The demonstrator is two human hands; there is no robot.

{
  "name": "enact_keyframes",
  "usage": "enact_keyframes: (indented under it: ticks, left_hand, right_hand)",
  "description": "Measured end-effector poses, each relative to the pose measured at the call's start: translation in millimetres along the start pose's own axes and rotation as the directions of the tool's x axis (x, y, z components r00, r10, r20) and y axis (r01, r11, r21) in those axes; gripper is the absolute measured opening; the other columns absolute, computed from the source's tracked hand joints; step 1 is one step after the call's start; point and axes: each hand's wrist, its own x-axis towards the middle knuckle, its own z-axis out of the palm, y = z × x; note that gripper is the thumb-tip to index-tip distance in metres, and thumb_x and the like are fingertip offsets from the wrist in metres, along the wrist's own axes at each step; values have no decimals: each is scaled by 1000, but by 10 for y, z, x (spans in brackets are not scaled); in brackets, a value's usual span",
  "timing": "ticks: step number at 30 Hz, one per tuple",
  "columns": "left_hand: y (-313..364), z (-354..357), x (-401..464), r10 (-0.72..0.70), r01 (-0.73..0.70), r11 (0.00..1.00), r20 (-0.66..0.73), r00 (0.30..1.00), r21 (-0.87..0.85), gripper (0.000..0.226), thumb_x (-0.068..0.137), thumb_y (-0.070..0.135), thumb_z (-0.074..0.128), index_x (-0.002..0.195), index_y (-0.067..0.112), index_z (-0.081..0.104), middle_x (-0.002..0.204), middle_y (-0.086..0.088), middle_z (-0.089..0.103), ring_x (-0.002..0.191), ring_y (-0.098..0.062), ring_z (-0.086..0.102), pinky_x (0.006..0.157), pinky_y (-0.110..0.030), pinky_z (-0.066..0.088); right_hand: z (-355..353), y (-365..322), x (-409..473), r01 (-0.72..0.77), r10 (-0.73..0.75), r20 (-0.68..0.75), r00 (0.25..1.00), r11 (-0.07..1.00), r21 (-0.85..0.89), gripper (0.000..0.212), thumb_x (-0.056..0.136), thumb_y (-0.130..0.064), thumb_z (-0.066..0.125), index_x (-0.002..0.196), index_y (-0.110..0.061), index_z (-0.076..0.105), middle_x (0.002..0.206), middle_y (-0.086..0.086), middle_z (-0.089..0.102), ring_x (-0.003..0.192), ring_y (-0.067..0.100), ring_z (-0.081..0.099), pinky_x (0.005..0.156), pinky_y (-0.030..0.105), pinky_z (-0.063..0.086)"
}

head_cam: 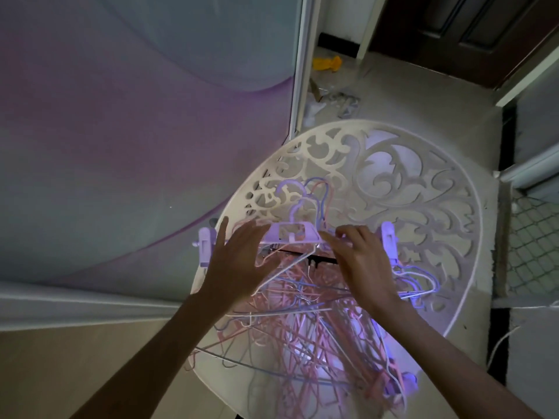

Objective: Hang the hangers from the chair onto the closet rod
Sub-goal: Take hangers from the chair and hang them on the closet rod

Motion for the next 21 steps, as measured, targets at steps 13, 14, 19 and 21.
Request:
enact_keyframes:
  ticks: [13,14,19,21]
  left_hand:
    - [83,-119,62,-249,384,766,313,917,-516,18,81,42,68,94,37,57,90,12,66,65,2,60,60,-11,44]
    - [70,-93,66,-270,386,757,286,920,-527,17,80,44,67,93,41,56,97,11,66,74,-4,64,67,-16,48]
    - [44,-53,48,-290,404,705,282,914,-583,16,86,28,65,87,40,54,103,6,63,82,-13,61,67,-22,45]
    - [84,-47,57,-288,400,676,278,916,-619,15,87,24,64,89,35,55,101,1,63,74,-9,59,56,-15,43]
  right_hand:
    - [-559,-56,-185,-264,301,-164,939,941,211,45,74,-19,70,118,-15,59,116,9,57,106,25,49,92,29,33]
    - [-598,-109,-264,-294,363,-228,904,912,286,42,75,-21,71,114,-12,57,112,7,56,102,24,49,90,27,33]
    - [-429,-152,-756,-489,550,-31,834,766,417,39,78,-47,61,104,-21,48,95,-4,49,90,19,49,79,26,36]
    - [-232,-114,-790,-396,366,160,917,885,246,47,80,-52,53,111,-17,54,99,2,58,94,21,50,80,30,37]
